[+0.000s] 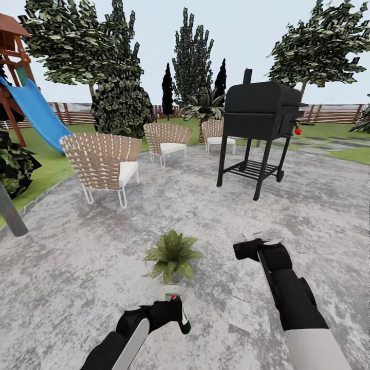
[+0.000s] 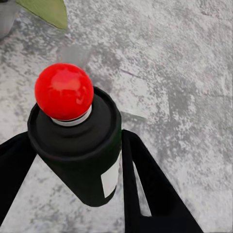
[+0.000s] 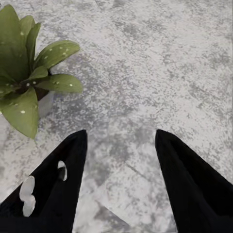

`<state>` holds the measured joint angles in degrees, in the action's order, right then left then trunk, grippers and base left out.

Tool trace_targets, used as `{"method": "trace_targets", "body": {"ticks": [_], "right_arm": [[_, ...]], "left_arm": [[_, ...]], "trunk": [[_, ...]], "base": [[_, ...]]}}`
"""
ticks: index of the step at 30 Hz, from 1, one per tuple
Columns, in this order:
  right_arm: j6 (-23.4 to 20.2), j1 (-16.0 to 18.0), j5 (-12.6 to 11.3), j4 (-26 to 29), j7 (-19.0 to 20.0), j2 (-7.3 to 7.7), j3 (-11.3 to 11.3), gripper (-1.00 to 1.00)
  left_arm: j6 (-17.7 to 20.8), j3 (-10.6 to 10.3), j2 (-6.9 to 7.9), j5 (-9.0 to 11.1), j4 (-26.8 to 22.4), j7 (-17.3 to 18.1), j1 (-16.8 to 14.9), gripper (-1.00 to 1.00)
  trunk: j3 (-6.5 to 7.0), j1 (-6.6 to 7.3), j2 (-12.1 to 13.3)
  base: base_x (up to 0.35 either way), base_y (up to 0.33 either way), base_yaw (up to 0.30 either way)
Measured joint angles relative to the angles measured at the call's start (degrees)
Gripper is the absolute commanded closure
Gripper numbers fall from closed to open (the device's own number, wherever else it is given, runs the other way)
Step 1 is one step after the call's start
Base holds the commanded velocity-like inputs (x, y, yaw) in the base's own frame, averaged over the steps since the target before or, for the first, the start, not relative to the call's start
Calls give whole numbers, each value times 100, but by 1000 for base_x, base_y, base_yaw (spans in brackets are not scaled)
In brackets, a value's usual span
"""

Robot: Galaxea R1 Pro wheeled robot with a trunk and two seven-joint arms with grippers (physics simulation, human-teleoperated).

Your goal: Pick up the pesticide atomizer in the garden and spray insectifuge to fully cover both potted plants in the garden.

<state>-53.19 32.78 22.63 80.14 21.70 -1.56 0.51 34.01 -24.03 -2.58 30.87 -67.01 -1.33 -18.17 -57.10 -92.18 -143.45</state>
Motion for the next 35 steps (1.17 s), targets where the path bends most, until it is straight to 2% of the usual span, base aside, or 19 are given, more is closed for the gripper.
{"method": "trace_targets", "body": {"ticks": [2, 3, 5, 7, 9, 12, 14, 19, 21, 23, 28, 35], "right_arm": [[-4, 1, -10, -100, 4, 3, 15, -100], [10, -21, -63, -141, 13, 16, 75, -100], [41, -55, -203, -150, 63, 58, 248, -100], [154, -128, -313, -166, 127, 173, 373, -100], [440, -266, -350, -180, 155, 316, 400, -100], [1127, -505, -370, -221, 171, 484, 458, -100], [1338, -636, -368, -301, 181, 525, 731, -100], [1339, -638, -378, -302, 181, 525, 737, -100], [1498, -717, -356, -460, 169, 514, 975, -100], [1531, -790, -345, -647, 151, 473, 1081, -100], [1351, -867, -334, -1000, 119, 437, 1110, -100], [1336, -881, -331, -1091, 108, 430, 1111, -100]], "left_arm": [[8, 10, 16, -8, -4, -245, 0, 100], [19, 11, 33, -11, -41, -466, 8, 100], [83, 21, 57, -4, -160, -650, 100, 100], [199, 152, 181, -40, -539, -745, 324, 100], [254, 318, 268, -46, -751, -768, 449, 100], [452, 505, 339, -63, -1103, -781, 634, 100], [576, 543, 355, -73, -1395, -846, 766, 100], [578, 543, 355, -73, -1399, -848, 768, 100], [608, 548, 361, -84, -1518, -1058, 822, 100], [615, 545, 364, -76, -1597, -1238, 856, 100], [621, 562, 367, -62, -1667, -1344, 879, 100], [640, 553, 363, 3, -1680, -1305, 881, 100]], "trunk": [[0, 1, 0], [0, 1, 0], [0, 1, 0], [0, 2, 0], [0, 3, 0], [0, 3, 0], [0, 3, 0], [0, 3, 0], [0, 3, 0], [0, 3, 0], [0, 3, 0], [0, 3, 0]], "base": [[-225, 212, 0], [-199, 235, 0], [-144, 252, 0], [-57, 178, 0], [-29, 91, 0], [-10, 31, 0], [-4, 12, 0], [-4, 11, 0], [-2, 5, 0], [-1, 2, 0], [0, 0, 0], [0, 0, 0]]}}
